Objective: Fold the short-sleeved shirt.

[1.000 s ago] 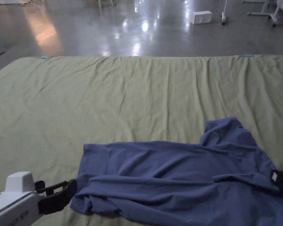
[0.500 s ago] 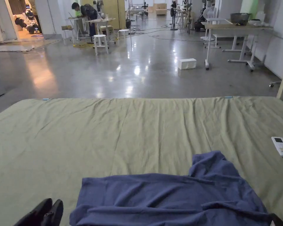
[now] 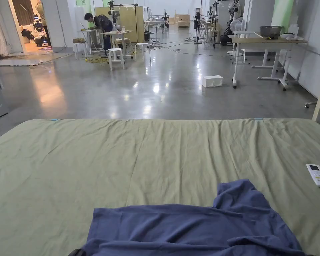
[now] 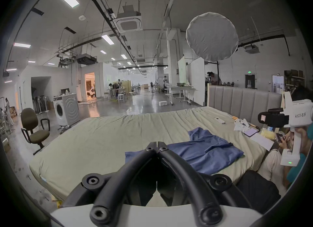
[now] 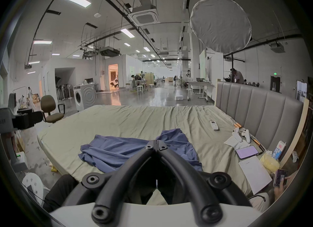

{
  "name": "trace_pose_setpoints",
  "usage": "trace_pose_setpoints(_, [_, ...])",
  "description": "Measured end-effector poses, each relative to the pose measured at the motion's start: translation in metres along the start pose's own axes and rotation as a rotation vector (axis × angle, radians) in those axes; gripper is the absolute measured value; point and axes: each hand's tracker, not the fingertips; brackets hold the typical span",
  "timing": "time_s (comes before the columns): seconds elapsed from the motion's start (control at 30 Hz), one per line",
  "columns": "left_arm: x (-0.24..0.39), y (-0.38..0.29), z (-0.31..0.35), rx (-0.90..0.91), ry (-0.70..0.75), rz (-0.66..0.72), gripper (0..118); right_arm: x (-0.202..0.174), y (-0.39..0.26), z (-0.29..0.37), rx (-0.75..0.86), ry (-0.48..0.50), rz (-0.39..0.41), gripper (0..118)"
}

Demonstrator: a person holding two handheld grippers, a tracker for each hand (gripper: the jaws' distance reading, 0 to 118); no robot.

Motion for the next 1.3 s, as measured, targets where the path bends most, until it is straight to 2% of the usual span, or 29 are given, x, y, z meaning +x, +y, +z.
trace_pose_setpoints(0.27, [-0.006, -0.005, -0.008, -0.031, -0.019, -0.001, 0, 0.003, -0.004, -0.005, -0.031, 0.007, -0.045, 0])
trace_pose_setpoints(0.4, [-0.024, -0.008, -0.015, -0.049, -0.059, 0.163, 0, 0.003, -0.009, -0.007, -0.05, 0.02, -0.042, 0])
trace_pose_setpoints(0.5, [-0.037, -0.014, -0.031, -0.084, -0.033, 0.172, 0, 0.004, -0.017, -0.009, -0.074, 0.033, -0.047, 0])
trace_pose_setpoints(0.6, [-0.059, -0.035, -0.062, -0.161, -0.029, 0.272, 0, 0.008, -0.027, -0.015, -0.112, 0.039, -0.071, 0])
trace_pose_setpoints(0.63, [-0.067, -0.045, -0.075, -0.199, -0.023, 0.306, 4, 0.009, -0.031, -0.017, -0.124, 0.039, -0.08, 0])
trace_pose_setpoints(0.67, [-0.075, -0.055, -0.088, -0.237, -0.031, 0.326, 17, 0.012, -0.035, -0.019, -0.136, 0.037, -0.09, 0])
trace_pose_setpoints(0.7, [-0.082, -0.067, -0.102, -0.273, -0.033, 0.347, 35, 0.014, -0.038, -0.021, -0.15, 0.037, -0.098, 0])
trace_pose_setpoints(0.73, [-0.087, -0.079, -0.117, -0.334, -0.012, 0.327, 64, 0.016, -0.04, -0.024, -0.163, 0.036, -0.107, 0])
trace_pose_setpoints(0.77, [-0.091, -0.093, -0.135, -0.393, 0.005, 0.295, 81, 0.017, -0.043, -0.026, -0.175, 0.034, -0.115, 0])
trace_pose_setpoints(0.8, [-0.092, -0.103, -0.145, -0.435, 0.017, 0.274, 85, 0.018, -0.043, -0.027, -0.183, 0.032, -0.118, 0])
trace_pose_setpoints(0.97, [-0.099, -0.16, -0.209, -0.632, -0.037, 0.263, 83, 0.025, -0.05, -0.034, -0.234, 0.011, -0.139, 0])
trace_pose_setpoints(1.03, [-0.1, -0.174, -0.226, -0.686, -0.022, 0.218, 77, 0.027, -0.053, -0.036, -0.252, 0.001, -0.148, 0])
trace_pose_setpoints(1.2, [-0.101, -0.176, -0.247, -0.687, -0.004, 0.206, 74, 0.031, -0.057, -0.039, -0.272, -0.016, -0.183, 0])
trace_pose_setpoints(1.27, [-0.101, -0.175, -0.254, -0.696, -0.009, 0.218, 59, 0.032, -0.06, -0.042, -0.281, -0.016, -0.204, 0])
trace_pose_setpoints(1.3, [-0.099, -0.175, -0.256, -0.712, -0.005, 0.206, 56, 0.032, -0.061, -0.042, -0.284, -0.018, -0.208, 0])
